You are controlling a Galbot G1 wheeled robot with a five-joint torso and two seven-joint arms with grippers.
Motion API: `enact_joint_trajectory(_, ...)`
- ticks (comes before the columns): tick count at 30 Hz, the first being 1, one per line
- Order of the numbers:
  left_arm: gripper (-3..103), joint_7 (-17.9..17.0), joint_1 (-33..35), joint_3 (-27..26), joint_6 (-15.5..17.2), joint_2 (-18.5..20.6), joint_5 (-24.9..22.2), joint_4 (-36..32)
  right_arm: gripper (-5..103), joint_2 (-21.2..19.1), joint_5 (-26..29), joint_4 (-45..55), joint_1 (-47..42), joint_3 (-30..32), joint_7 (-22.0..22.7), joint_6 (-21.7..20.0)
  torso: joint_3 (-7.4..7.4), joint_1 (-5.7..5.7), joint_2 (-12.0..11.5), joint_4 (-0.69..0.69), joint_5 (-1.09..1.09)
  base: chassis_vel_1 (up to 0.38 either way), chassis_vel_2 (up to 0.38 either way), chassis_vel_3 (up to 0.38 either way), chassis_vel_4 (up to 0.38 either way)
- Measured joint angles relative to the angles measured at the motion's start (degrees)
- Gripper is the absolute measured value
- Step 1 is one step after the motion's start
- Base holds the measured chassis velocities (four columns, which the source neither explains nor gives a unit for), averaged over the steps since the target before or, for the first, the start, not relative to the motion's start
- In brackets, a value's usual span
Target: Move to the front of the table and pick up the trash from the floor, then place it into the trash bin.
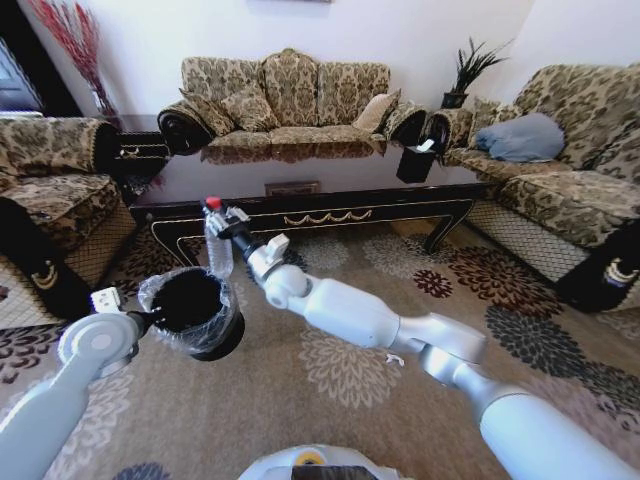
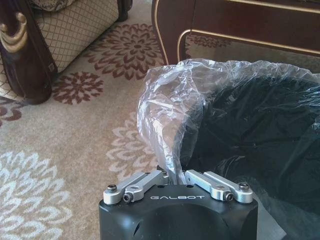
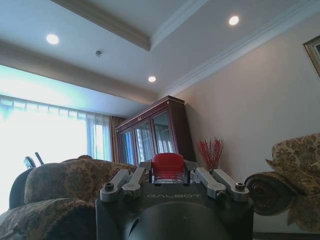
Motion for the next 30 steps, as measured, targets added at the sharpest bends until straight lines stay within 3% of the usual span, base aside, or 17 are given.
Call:
enact_joint_trajectory(15, 2, 0.03, 0.26, -1.53, 0.00, 0.08, -0.22, -0.59, 29, 3.54, -1.09, -1.59, 0.32, -5.19, 1.06, 0.89, -0.01, 0.00, 0.00, 0.00, 0.01, 0.000, 0.000, 0.000, 0.000)
enact_joint_trajectory(17, 2, 0.03, 0.25, -1.67, 0.00, 0.17, -0.27, -0.56, 39, 3.58, -1.15, -1.60, 0.32, -5.42, 1.27, 0.92, -0.01, 0.00, 0.00, 0.01, 0.00, 0.000, 0.000, 0.000, 0.000)
enact_joint_trajectory(20, 2, 0.03, 0.24, -1.73, 0.00, 0.19, -0.30, -0.52, 44, 3.30, -1.15, -1.51, 0.26, -5.44, 1.27, 0.94, -0.01, 0.00, 0.00, 0.00, 0.01, 0.000, 0.000, 0.000, 0.000)
enact_joint_trajectory(23, 2, 0.03, 0.17, -1.73, 0.01, 0.19, -0.29, -0.24, 61, 2.59, -1.26, -1.32, -0.08, -5.43, 1.16, 1.02, -0.01, 0.00, 0.00, -0.01, 0.01, 0.000, 0.000, 0.000, 0.000)
enact_joint_trajectory(26, 2, 0.03, 0.16, -1.62, 0.01, 0.14, -0.27, -0.22, 61, 2.18, -1.41, -1.18, -0.44, -5.22, 1.11, 1.05, 0.00, 0.00, 0.00, 0.00, 0.01, 0.000, 0.000, 0.000, 0.000)
enact_joint_trajectory(28, 2, 0.03, 0.19, -1.51, 0.00, 0.09, -0.25, -0.17, 78, 1.69, -1.48, -1.16, -0.93, -4.47, 1.08, 1.05, -0.01, 0.00, 0.00, 0.00, 0.01, 0.000, 0.000, 0.000, 0.000)
enact_joint_trajectory(30, 2, 0.03, 0.22, -1.50, 0.00, 0.08, -0.24, -0.15, 83, 1.43, -1.51, -1.20, -1.11, -3.94, 1.07, 1.05, -0.01, 0.00, 0.00, 0.00, 0.02, 0.000, 0.000, 0.000, 0.000)
